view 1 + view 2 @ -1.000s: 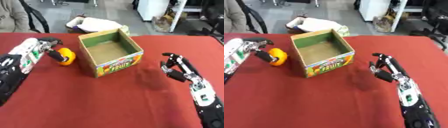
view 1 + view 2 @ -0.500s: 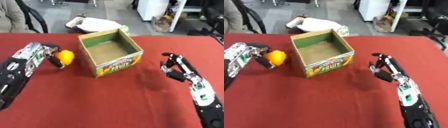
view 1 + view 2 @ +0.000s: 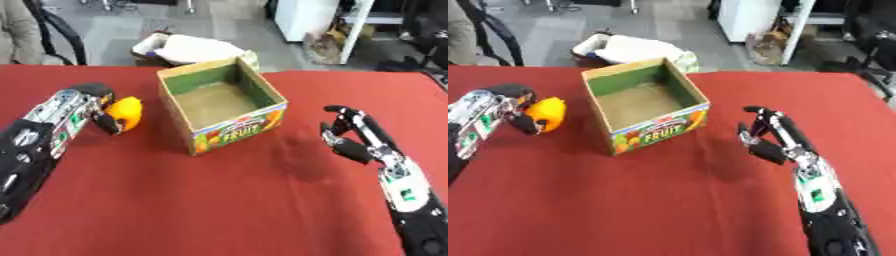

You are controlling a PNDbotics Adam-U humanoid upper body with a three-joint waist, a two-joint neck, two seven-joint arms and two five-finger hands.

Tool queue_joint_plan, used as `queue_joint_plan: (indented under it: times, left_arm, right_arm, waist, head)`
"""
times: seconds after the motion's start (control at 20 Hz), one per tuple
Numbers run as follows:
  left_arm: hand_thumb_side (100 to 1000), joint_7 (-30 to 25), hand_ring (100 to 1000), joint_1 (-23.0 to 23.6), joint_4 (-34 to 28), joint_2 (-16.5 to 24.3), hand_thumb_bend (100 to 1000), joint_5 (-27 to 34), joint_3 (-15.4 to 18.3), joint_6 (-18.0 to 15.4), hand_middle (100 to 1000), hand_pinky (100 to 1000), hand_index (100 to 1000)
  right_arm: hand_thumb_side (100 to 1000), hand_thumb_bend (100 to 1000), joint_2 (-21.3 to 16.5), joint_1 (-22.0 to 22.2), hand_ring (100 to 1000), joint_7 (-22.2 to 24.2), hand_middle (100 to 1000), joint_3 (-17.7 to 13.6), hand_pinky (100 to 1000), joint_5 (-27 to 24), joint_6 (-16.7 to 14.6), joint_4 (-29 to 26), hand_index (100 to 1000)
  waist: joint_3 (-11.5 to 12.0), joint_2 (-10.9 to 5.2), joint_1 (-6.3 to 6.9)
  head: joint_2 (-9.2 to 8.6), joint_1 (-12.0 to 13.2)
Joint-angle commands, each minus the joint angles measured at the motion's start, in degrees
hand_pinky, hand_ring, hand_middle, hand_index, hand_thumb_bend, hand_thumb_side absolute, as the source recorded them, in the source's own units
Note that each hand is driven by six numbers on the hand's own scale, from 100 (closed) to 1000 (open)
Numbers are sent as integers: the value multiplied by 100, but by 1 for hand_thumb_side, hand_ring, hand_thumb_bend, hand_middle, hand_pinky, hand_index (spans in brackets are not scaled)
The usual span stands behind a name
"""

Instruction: Pick up objects on the table and place them in the box.

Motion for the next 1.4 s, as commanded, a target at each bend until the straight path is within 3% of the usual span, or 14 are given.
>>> queue_joint_plan:
  times: [0.05,0.3,0.85,1.1,1.4]
  left_arm:
    - [261,290,369,-61,-83,117,100,-14,85,8,358,497,500]
    - [245,661,221,-92,-319,221,100,3,132,8,188,422,352]
    - [254,774,177,-702,-1503,437,100,-240,222,-236,143,386,316]
    - [253,654,178,-980,-1717,93,100,-111,16,-405,143,390,316]
    - [247,569,187,-1164,-1413,-594,100,-234,-301,-608,152,406,323]
  right_arm:
    - [576,100,-93,-113,601,-22,420,-16,593,-5,-9,-77,883]
    - [574,100,-99,-117,602,-23,420,-19,593,-3,-6,-78,883]
    - [572,100,-96,-85,602,-27,420,-22,593,13,-2,-83,883]
    - [572,100,-68,-84,601,-16,420,-12,593,14,-10,-83,883]
    - [574,100,-1,-91,601,3,419,2,593,-1,-27,-109,883]
  waist:
    - [-3,-71,17]
    - [1,-73,18]
    - [21,-121,22]
    - [1,-127,10]
    - [-62,-100,-23]
  head:
    - [-32,-5]
    - [-26,-18]
    - [-14,-30]
    - [-17,2]
    - [-58,69]
